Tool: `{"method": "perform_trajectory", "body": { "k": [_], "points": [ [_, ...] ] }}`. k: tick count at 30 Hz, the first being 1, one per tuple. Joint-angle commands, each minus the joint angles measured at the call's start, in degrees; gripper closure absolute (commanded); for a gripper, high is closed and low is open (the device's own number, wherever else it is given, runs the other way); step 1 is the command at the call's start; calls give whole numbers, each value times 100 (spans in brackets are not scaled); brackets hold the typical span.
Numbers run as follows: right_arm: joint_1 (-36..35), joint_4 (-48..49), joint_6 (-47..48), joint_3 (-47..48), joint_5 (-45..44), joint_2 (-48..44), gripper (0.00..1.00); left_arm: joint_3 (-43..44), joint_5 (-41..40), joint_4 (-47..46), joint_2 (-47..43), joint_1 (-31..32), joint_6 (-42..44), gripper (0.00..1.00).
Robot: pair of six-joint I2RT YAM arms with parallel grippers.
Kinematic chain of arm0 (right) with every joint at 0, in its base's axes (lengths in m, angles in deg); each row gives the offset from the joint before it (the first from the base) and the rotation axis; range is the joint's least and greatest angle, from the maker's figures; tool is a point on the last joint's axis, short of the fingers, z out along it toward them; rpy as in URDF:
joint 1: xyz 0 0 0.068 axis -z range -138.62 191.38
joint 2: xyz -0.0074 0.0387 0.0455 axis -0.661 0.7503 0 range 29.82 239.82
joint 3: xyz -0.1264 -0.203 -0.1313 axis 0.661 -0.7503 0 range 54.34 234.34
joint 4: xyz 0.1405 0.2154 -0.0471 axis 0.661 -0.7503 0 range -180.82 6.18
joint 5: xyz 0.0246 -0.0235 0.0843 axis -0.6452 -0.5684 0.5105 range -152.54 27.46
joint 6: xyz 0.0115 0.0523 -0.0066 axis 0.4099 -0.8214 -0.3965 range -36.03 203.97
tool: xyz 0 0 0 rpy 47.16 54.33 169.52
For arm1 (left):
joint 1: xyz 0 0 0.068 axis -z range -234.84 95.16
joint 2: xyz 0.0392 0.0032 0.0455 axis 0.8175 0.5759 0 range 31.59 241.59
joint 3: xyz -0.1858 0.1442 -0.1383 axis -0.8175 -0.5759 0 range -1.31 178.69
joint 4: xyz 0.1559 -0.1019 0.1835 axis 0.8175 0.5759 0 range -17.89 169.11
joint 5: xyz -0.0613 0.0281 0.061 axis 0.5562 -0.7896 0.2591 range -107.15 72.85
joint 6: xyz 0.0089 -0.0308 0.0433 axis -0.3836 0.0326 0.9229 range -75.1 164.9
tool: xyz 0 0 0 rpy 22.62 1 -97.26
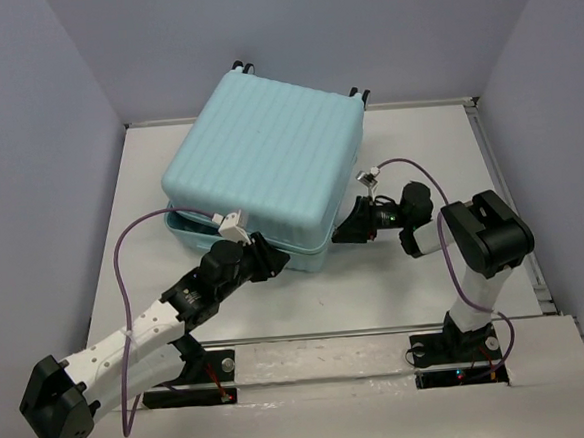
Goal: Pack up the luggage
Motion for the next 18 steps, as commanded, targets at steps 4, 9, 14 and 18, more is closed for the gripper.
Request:
{"method": "perform_trajectory", "body": {
  "k": [4,9,14,18],
  "points": [
    [-144,2263,-109,92,-200,199,58,49,-132,-419,63,23,24,53],
    [-144,1799,198,119,-595,32,83,40,-124,-419,63,23,15,53],
    [-144,1008,638,58,-1113,-354,93,5,-106,-542,159,23,-11,53],
    [-441,-1984,1874,-136,-2087,-1702,93,66,-97,-902,405,23,6,54]
  ]
}}
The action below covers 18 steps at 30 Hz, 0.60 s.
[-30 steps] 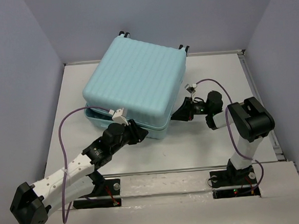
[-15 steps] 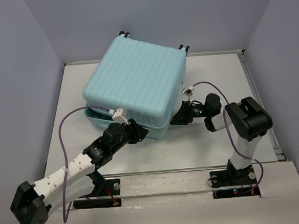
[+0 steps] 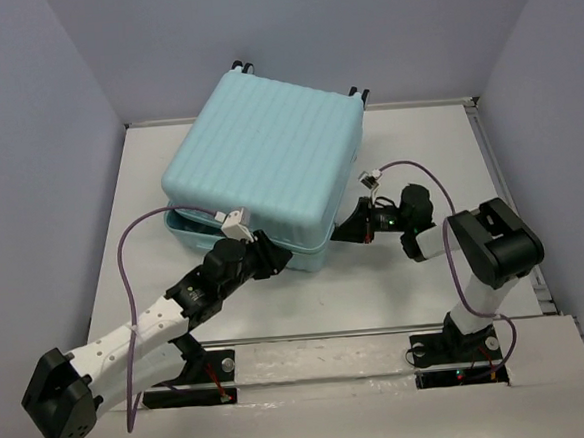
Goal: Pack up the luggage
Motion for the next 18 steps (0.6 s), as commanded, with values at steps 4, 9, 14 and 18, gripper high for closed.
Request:
{"method": "perform_trajectory", "body": {
  "k": [4,9,14,18],
  "points": [
    [-1605,-4806,2276,-35,-3978,-2892,93,522,-505,-935,710,32,192,55],
    [-2432,-6117,1765,-598,-4695,-4228,93,1094,-752,-1312,1484,24,351,56],
    [-4019,-6602,1291,-240,-5299,-4241,93,1831,-568,-1725,2468,59,351,61],
    [-5289,-6611,1150,481,-6294,-3704,93,2281,-436,-1752,2874,76,325,62]
  ]
}}
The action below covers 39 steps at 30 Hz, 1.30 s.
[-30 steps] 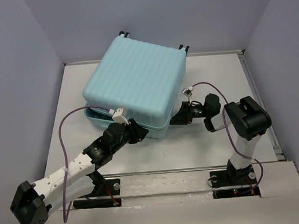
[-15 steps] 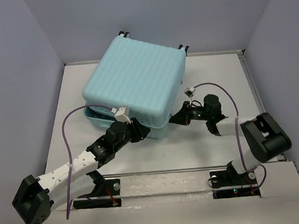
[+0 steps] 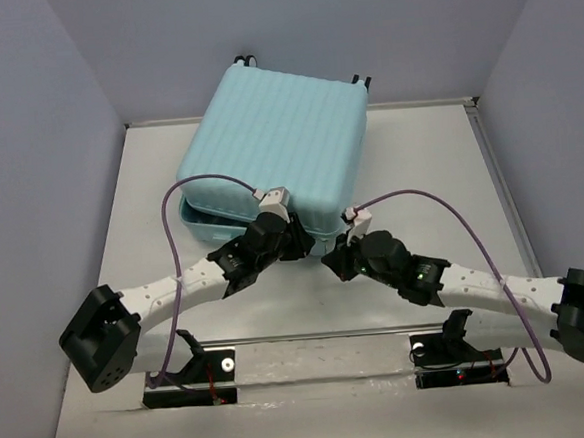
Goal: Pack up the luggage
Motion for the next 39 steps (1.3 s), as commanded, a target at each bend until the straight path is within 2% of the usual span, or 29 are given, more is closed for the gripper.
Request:
{"method": "perform_trajectory", "body": {
  "k": [1,2,3,5,6,7,10,11,13,14,16,17,18,19,20,21,22,25,27,36,39],
  "points": [
    [-1529,-583,-407,936,431,667,93,924,-106,-1352,522,-208,-163,62],
    [-1529,-557,-450,1035,203,827,93,950,-79,-1352,514,-173,-154,62],
    [-1529,-496,-520,1123,-400,959,93,933,-61,-1344,418,-155,-119,62],
    [-1529,-372,-635,1343,-1366,1337,93,820,-87,-1046,33,-111,-66,57],
    [-1477,-320,-774,1396,-1590,1512,93,732,-166,-627,-213,-111,38,44],
    [-1476,-259,-845,1405,-1740,1549,93,653,-236,-623,-477,-111,135,36],
    [-1354,-92,-942,1300,-1926,1584,93,642,-806,849,-1733,-242,495,15],
    [-1353,-74,-952,1221,-1891,1576,93,956,-939,1680,-2293,-539,601,12],
    [-1222,5,-969,1142,-1821,1532,93,1458,-1080,2327,-2605,-1040,864,7],
    [-1152,32,-969,1106,-1777,1436,93,2078,-1055,2844,-2589,-1713,1205,6],
    [-1072,58,-925,1018,-1733,1304,93,2583,-1037,3225,-2388,-2437,1558,1],
    [-985,58,-890,1001,-1672,1242,93,2751,-1019,3383,-2247,-2797,1751,1],
    [-984,58,-820,983,-1610,1111,93,2831,-906,3341,-2046,-3645,1788,1],
    [-836,50,-741,957,-1488,1005,93,2640,-9,3045,-1913,-4593,1684,1],
    [-765,50,-706,957,-1382,1004,93,2499,0,2851,-1834,-4602,1587,1],
    [-704,32,-671,965,-1303,952,93,2332,931,2684,-1720,-5133,1473,1],
    [-703,23,-636,965,-1267,917,93,2200,1184,2525,-1579,-5878,1333,5],
    [-589,-38,-503,1009,-1083,855,93,1577,1773,1972,-1043,-6393,727,14],
    [-589,-47,-442,1045,-1021,846,93,1120,2301,1391,-710,-6544,314,29],
    [-589,-56,-345,1308,-854,1188,93,12,2549,494,-14,-6527,-153,53],
    [-589,84,-179,1641,-697,1433,93,-209,2768,256,135,-6090,-172,58]
  ]
}}
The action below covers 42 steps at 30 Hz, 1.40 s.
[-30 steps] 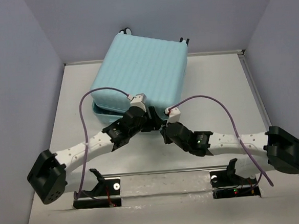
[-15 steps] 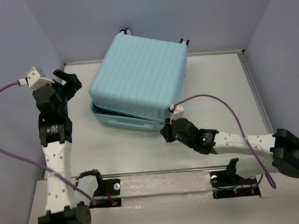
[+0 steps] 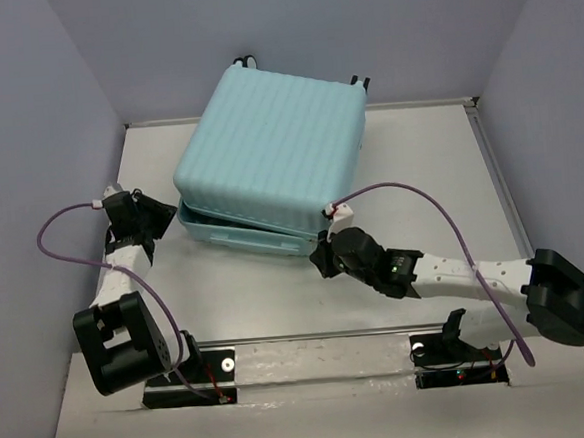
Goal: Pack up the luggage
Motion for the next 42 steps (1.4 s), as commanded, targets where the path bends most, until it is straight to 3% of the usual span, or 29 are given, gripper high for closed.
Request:
{"method": "perform_trajectory", "body": {
  "k": [1,6,8,12,14,18,22,24,25,26,27,29,30,32,35,38,40,41,42],
  "points": [
    [-42,579,292,730,519,335,93,-391,716,-535,83,609,-208,59],
    [-366,500,800,2196,976,1476,93,-1005,830,-1088,-66,1576,-630,62],
    [-691,88,994,3404,1186,2319,93,-1173,858,-1238,-249,1997,-806,64],
    [-973,-597,1250,5094,2228,3489,93,-1541,849,-1247,-829,2253,-964,67],
    [-974,-581,1172,5449,2740,3824,93,-1682,866,-1186,-1189,2341,-973,67],
    [-974,-450,1276,5425,2954,3896,93,-1919,910,-1028,-1629,2359,-912,67],
    [-974,-36,1347,4881,3200,3519,93,-2122,972,-1028,-1771,2447,-842,67],
    [-974,-45,1181,4215,2808,3063,92,-2210,919,-984,-1937,2473,-781,67],
    [-974,-211,1119,3690,2553,2417,58,-2228,823,-879,-2008,2482,-728,67],
    [-974,-813,1092,3502,2002,2071,36,-2228,744,-809,-2139,2482,-632,67],
    [-974,-819,1092,3378,1996,1737,20,-2228,691,-764,-2201,2482,-631,67],
    [-912,-1817,1083,3272,1068,796,5,-2237,585,-685,-2280,2500,-560,67],
    [-791,-2064,1083,3254,856,480,4,-2246,532,-668,-2394,2508,-534,67],
    [-299,-2374,1022,3149,468,-519,5,-2307,453,-641,-2509,2535,-534,67],
    [1166,-2637,951,3043,450,-1418,5,-2395,409,-580,-2720,2578,-490,67],
    [2827,-3129,1039,3271,177,-1484,0,-2439,391,-501,-2931,2684,-472,68],
    [3741,-3157,1031,3359,640,-1177,0,-2492,295,-439,-3115,2886,-472,69],
    [4703,-3078,978,3368,1078,-1028,0,-2518,260,-439,-3185,2973,-507,69],
    [5095,-2964,899,3342,1561,-852,0,-2553,216,-439,-3290,3079,-586,70]
  ]
}}
